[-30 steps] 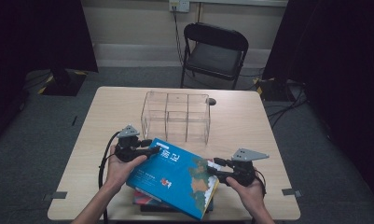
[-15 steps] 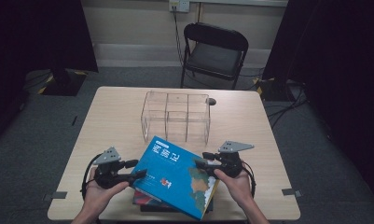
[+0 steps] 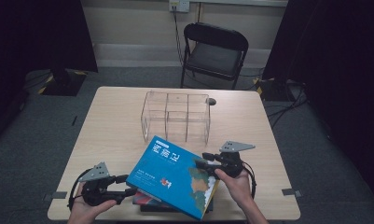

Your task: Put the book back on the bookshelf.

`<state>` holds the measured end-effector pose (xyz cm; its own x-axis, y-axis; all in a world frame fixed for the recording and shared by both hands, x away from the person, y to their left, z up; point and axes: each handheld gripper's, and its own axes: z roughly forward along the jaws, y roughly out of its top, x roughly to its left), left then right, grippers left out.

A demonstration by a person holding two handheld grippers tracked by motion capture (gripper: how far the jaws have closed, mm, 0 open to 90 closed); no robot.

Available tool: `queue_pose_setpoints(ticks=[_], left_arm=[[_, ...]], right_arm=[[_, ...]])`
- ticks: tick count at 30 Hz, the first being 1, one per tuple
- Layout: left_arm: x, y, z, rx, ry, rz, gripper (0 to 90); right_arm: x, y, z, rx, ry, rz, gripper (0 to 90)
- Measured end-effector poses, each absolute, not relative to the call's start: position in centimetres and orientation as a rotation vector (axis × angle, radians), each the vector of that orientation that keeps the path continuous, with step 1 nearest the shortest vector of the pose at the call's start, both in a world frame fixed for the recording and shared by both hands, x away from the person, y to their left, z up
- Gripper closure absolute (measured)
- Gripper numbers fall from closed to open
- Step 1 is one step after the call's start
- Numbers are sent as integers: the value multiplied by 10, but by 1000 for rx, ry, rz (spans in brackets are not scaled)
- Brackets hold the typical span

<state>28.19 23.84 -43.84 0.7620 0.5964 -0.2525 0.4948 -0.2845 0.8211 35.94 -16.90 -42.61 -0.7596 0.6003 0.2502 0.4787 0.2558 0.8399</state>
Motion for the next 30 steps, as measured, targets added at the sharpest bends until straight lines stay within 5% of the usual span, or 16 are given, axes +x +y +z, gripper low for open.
queue_pose_setpoints(ticks=[30], left_arm=[[340,222,-441,1844,997,185,517]], right_arm=[[295,-189,-422,1029,2443,1492,524]])
